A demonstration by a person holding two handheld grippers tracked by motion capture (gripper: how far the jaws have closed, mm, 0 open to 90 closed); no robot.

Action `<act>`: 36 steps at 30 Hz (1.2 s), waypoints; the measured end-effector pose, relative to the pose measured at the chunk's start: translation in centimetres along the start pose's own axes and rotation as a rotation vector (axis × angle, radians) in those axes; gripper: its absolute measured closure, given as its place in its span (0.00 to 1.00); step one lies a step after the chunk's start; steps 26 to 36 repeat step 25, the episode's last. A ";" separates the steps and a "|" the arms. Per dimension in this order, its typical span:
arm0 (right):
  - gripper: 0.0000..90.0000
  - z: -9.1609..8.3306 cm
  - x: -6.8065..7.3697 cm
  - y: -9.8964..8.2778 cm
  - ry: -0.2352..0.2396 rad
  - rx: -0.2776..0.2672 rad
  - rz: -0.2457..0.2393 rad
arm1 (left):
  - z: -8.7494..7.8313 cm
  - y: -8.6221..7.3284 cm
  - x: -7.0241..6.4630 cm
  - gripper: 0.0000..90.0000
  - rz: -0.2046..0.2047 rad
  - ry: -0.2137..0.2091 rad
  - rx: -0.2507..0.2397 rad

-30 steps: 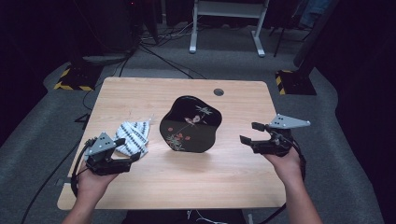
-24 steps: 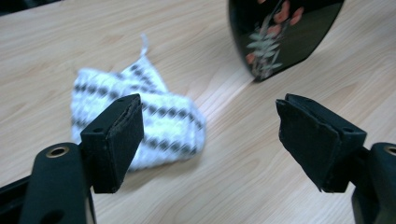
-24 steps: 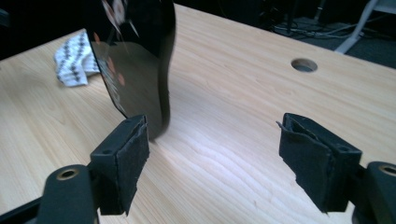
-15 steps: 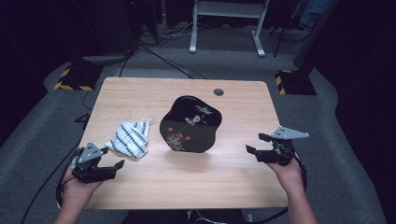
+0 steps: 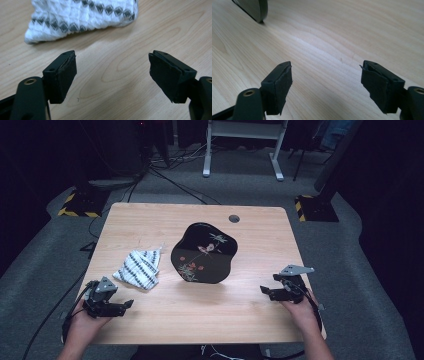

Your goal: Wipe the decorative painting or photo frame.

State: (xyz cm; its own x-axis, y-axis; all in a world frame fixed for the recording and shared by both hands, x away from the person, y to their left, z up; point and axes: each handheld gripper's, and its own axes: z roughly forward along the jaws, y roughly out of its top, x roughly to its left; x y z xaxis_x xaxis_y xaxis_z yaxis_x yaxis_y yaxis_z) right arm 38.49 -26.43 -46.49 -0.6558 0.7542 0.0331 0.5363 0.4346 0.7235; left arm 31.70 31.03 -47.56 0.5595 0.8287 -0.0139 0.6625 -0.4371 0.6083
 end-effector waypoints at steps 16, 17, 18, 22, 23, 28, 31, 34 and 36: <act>0.27 2.2 0.2 -0.9 -0.020 0.142 0.025 | 0.9 -0.4 0.3 0.24 -0.016 -0.029 0.048; 0.26 2.3 0.3 -1.0 -0.025 0.149 0.019 | 0.9 -0.4 0.3 0.24 -0.013 -0.031 0.048; 0.26 2.3 0.4 -1.0 -0.033 0.148 0.014 | 0.9 -0.4 0.3 0.24 -0.014 -0.031 0.045; 0.24 2.4 0.5 -1.2 -0.032 0.135 0.016 | 1.0 -0.5 0.3 0.23 -0.016 -0.035 0.052; 0.23 2.4 0.5 -1.2 -0.040 0.128 0.010 | 1.0 -0.6 0.4 0.23 -0.017 -0.037 0.049; 0.21 2.6 0.8 -1.4 -0.051 0.121 -0.003 | 0.9 -0.6 0.5 0.23 -0.024 -0.041 0.038; 0.21 2.6 0.8 -1.4 -0.051 0.121 -0.003 | 0.9 -0.6 0.5 0.23 -0.024 -0.041 0.038; 0.21 2.6 0.8 -1.4 -0.051 0.121 -0.003 | 0.9 -0.6 0.5 0.23 -0.024 -0.041 0.038; 0.21 2.6 0.8 -1.4 -0.051 0.121 -0.003 | 0.9 -0.6 0.5 0.23 -0.024 -0.041 0.038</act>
